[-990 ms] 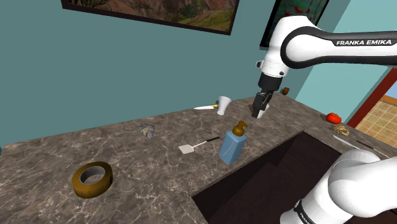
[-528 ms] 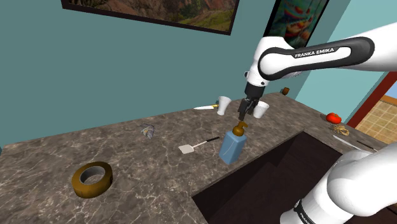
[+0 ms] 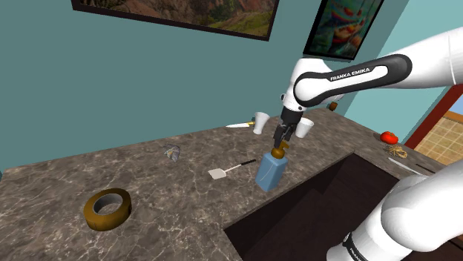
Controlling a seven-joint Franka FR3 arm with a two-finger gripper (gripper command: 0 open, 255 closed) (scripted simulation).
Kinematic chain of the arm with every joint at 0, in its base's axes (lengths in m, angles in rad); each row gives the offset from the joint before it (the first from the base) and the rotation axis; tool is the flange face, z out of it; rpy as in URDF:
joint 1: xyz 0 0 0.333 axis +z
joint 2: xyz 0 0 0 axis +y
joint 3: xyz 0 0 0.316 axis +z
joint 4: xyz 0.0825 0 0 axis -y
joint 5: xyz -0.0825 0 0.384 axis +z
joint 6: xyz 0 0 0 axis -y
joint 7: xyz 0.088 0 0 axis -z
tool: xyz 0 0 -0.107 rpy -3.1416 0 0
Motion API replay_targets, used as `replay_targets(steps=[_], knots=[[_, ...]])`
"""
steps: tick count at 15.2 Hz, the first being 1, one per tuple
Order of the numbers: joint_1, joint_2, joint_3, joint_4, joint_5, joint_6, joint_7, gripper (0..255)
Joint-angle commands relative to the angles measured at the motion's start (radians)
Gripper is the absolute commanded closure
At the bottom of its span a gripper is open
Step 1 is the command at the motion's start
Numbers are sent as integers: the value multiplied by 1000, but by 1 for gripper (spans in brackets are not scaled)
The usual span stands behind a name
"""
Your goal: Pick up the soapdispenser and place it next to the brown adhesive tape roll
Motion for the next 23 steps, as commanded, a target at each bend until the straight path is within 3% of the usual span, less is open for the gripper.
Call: replay_targets(steps=[1,8,9,18,23], knots=[[1,12,0,-15,1,28,1,0],[1,12,0,-15,1,27,1,0],[1,12,0,-15,1,27,1,255],[1,12,0,-15,1,28,1,255],[1,-21,2,27,0,-47,2,255]])
